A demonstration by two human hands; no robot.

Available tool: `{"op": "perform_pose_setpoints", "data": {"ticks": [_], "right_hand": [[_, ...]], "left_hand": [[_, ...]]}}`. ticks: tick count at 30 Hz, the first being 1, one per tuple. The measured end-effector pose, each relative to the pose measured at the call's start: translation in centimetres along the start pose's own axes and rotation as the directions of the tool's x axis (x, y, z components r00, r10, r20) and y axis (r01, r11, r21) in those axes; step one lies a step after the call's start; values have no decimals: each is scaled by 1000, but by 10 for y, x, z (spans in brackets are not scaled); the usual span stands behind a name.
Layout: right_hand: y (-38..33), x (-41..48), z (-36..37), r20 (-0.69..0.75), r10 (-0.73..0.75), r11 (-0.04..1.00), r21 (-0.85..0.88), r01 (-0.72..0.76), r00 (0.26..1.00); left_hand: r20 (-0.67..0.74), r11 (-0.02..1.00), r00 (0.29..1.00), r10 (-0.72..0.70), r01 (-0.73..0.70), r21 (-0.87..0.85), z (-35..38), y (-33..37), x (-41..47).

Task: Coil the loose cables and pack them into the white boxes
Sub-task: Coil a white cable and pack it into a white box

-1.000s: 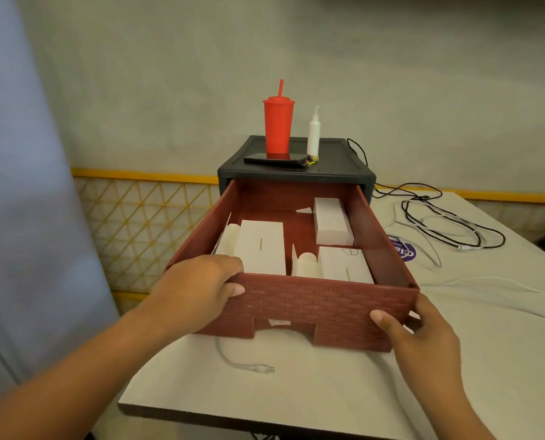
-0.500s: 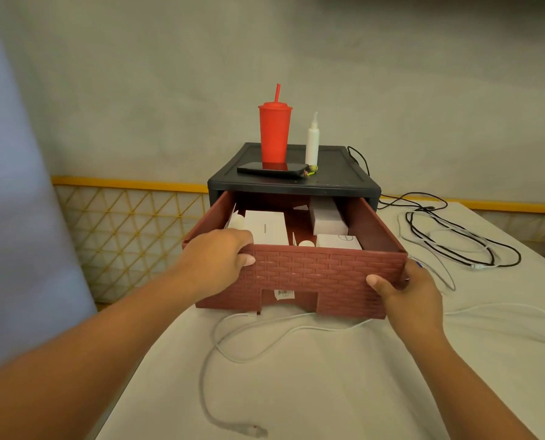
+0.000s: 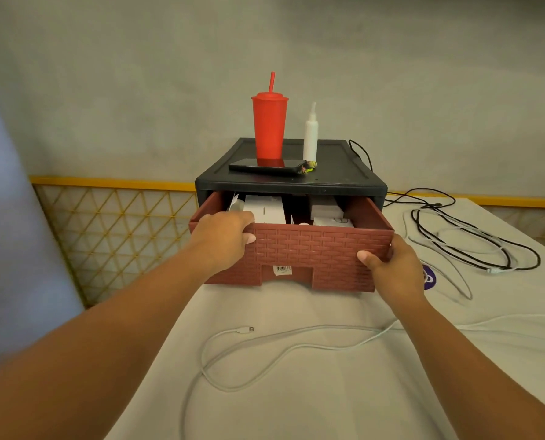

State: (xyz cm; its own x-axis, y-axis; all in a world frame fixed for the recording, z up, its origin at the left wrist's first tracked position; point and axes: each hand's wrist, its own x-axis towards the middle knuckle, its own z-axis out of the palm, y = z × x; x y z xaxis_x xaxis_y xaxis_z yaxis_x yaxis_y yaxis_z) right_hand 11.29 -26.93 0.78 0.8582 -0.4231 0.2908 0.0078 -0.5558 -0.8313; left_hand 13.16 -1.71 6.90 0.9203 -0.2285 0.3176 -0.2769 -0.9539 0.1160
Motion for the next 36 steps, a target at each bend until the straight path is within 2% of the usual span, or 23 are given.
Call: {"op": "perform_pose_setpoints", "data": {"ticks": [4, 9, 11, 13, 15, 17, 19, 22, 24, 29, 33, 36], "right_hand": [[-1, 8, 2, 17, 22, 1000, 0, -22, 1000], [0, -5, 1, 50, 79, 996, 27, -80, 996], [4, -22, -1, 83, 141, 985, 88, -148, 986], [10, -44, 0, 130, 170, 982, 67, -179, 977], [21, -69, 3, 149, 87, 996, -32, -83, 985], [30, -92, 4, 211, -70, 992, -86, 90, 975], [35, -110, 4, 314, -169, 965, -141, 222, 934], [39, -124, 4, 415, -232, 878, -300, 373, 880], [38, -128, 3, 415, -233, 862, -331, 385, 879], [40, -136, 0, 399, -277, 824, -369, 430, 874], [38, -139, -6, 360, -279, 826, -383, 414, 890], [37, -132, -9, 303, -230, 842, -414, 345, 925]], "left_hand": [[-7, 997, 999, -34, 35, 69, 3, 3, 7], [-127, 992, 991, -40, 54, 110, 16, 2, 4], [-127, 998, 991, -49, 54, 32, 21, 1, -4], [-113, 994, 992, -58, 48, -95, 25, 3, -17], [-85, 984, 995, -44, 29, -173, 29, 6, -35], [-52, 966, 998, -18, 4, -259, 35, 10, -56], [1, 945, 999, 34, -31, -324, 41, 14, -80], [130, 929, 982, 137, -82, -362, 53, 15, -115], [208, 923, 963, 170, -82, -375, 59, 13, -133], [306, 954, 944, 121, -25, -300, 65, 7, -156], [254, 953, 964, 76, 5, -302, 64, 2, -167], [162, 958, 986, -39, 83, -274, 66, -2, -174]]}}
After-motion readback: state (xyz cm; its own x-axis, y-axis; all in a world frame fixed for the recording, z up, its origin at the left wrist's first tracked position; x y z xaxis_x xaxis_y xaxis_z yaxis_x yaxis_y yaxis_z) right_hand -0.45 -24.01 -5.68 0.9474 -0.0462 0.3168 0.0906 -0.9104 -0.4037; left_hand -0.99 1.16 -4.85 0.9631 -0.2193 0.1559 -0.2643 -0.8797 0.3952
